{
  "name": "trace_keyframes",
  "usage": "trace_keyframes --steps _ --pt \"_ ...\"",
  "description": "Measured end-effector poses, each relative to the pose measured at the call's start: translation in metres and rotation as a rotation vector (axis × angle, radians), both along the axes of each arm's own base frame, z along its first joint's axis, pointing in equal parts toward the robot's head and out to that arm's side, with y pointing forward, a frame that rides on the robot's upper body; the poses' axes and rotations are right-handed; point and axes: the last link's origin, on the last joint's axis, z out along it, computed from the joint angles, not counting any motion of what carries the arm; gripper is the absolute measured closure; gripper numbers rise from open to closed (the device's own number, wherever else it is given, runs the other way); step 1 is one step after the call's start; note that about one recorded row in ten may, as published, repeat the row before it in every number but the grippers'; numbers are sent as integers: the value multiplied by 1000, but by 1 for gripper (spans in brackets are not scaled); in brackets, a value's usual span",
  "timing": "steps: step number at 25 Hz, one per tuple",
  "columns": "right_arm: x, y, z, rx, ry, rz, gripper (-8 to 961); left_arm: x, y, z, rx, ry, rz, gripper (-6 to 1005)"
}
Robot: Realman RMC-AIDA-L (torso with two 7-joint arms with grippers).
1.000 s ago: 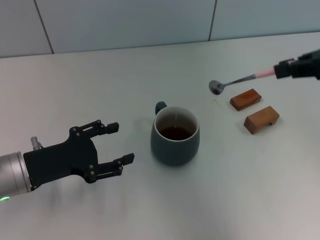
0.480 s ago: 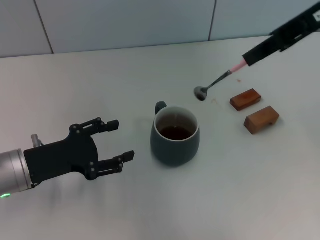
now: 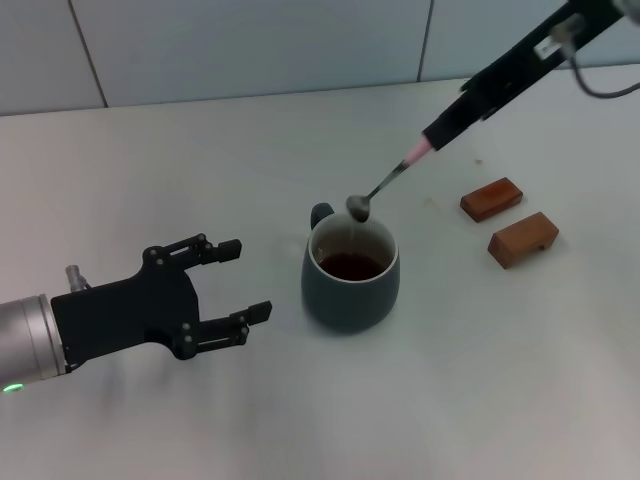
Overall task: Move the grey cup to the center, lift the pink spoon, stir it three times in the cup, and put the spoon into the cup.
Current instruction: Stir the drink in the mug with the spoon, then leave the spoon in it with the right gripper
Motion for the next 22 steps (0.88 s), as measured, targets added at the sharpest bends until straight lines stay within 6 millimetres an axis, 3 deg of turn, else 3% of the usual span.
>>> trace_keyframes --steps 22 --pt "13 21 -64 -116 -71 15 830 2 0 -3 -17 -1 -2 214"
